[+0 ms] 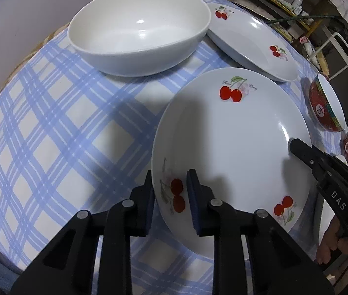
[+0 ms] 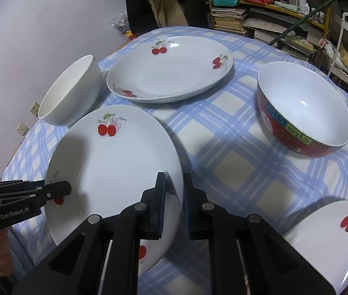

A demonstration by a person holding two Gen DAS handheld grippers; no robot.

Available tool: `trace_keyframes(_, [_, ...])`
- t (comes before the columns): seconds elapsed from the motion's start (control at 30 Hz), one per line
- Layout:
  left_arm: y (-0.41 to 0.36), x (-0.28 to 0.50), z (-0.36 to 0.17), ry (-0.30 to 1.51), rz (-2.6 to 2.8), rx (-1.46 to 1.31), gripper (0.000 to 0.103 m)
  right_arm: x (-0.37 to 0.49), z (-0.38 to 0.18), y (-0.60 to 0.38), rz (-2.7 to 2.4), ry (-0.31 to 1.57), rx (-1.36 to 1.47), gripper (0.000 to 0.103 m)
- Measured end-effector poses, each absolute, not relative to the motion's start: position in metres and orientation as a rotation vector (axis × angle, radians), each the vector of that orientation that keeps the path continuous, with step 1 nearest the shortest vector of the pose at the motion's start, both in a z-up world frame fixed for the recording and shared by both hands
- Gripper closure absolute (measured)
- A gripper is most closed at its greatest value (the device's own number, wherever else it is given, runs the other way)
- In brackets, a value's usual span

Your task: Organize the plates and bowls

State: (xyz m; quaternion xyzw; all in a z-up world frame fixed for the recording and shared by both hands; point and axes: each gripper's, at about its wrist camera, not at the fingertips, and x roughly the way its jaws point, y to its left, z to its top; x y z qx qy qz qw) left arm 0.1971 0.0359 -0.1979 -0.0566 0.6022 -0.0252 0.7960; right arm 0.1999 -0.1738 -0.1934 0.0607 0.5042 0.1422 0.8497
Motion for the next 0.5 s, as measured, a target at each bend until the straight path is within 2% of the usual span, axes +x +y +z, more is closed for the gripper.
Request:
trace_keyframes(0.2, [0.051, 0.21, -0.208, 1.296, -0.06, -0.288, 0.074, 0.199, -0.194, -0.173, 0.307, 1.085, 0.141, 0.088])
trace_keyframes(0.5, [0.043, 0.208, -0.203, 1.294, -0.077, -0.237, 0.075, 0.196, -0.191, -0.175, 0.303, 1.109, 0.169, 0.089])
